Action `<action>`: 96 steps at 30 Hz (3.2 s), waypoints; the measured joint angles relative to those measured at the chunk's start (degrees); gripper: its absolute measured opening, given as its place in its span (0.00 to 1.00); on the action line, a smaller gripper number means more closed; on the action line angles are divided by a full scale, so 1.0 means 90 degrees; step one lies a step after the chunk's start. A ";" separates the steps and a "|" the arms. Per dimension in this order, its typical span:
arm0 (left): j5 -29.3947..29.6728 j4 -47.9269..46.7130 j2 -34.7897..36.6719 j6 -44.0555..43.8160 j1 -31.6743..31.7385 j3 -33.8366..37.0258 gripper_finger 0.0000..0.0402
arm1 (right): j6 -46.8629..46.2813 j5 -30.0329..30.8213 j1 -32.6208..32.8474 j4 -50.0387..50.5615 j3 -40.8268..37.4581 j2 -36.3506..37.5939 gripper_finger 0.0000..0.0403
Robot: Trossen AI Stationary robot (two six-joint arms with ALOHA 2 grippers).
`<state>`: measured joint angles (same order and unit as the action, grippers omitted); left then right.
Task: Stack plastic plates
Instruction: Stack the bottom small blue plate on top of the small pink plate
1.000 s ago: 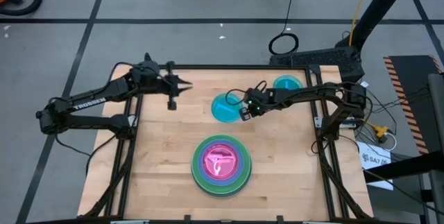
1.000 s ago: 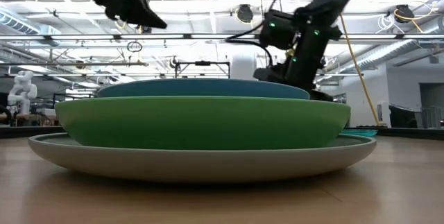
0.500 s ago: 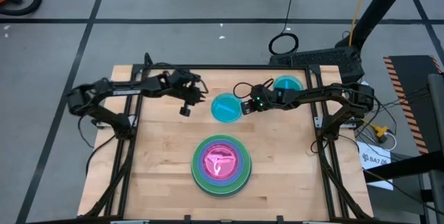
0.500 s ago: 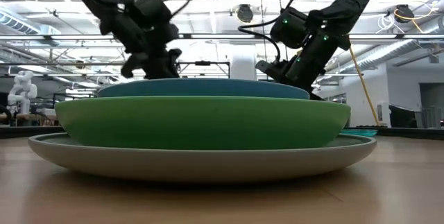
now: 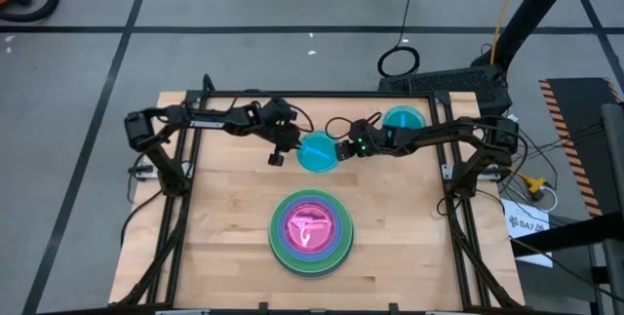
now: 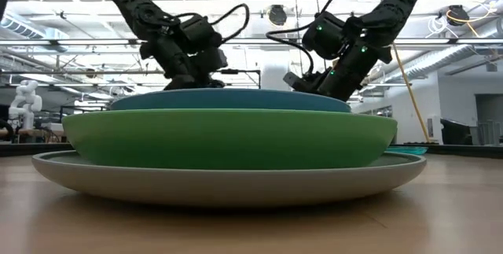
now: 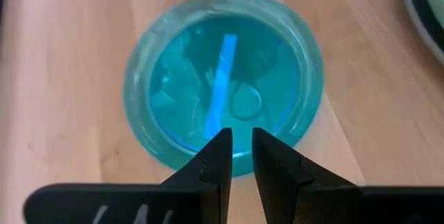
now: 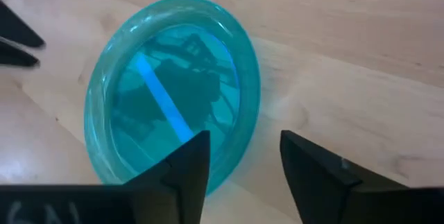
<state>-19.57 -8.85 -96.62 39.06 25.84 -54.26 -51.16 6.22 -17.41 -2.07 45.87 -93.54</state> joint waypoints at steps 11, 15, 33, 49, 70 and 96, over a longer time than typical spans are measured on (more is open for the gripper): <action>0.0032 0.0140 -0.0382 0.0149 0.0183 -0.0007 0.16 | -0.0293 -0.0003 0.0027 -0.0193 0.0000 -0.0254 0.43; 0.0020 0.0334 -0.0459 0.0119 0.0227 -0.0008 0.16 | -0.0359 0.0056 0.0027 -0.0343 0.0000 -0.0254 0.43; -0.0085 0.0513 -0.0510 0.0033 0.0198 -0.0007 0.16 | -0.0571 0.0685 0.0299 -0.0419 0.0002 -0.0332 0.43; 0.0012 0.0681 -0.0979 0.0240 0.0249 -0.0002 0.16 | -0.0626 0.0979 0.0349 -0.0412 0.0000 -0.0339 0.43; 0.0015 0.0572 -0.0979 0.0181 0.0288 -0.0002 0.16 | -0.0899 0.1215 0.0583 -0.0410 0.0000 -0.0339 0.43; 0.0019 0.0497 -0.0979 0.0249 0.0288 -0.0002 0.16 | -0.1042 0.1105 0.0612 -0.1193 0.0014 -0.1050 0.43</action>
<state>-19.40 -4.38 -105.43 41.30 28.42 -54.28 -60.54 16.16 -11.90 -12.81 46.00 -103.00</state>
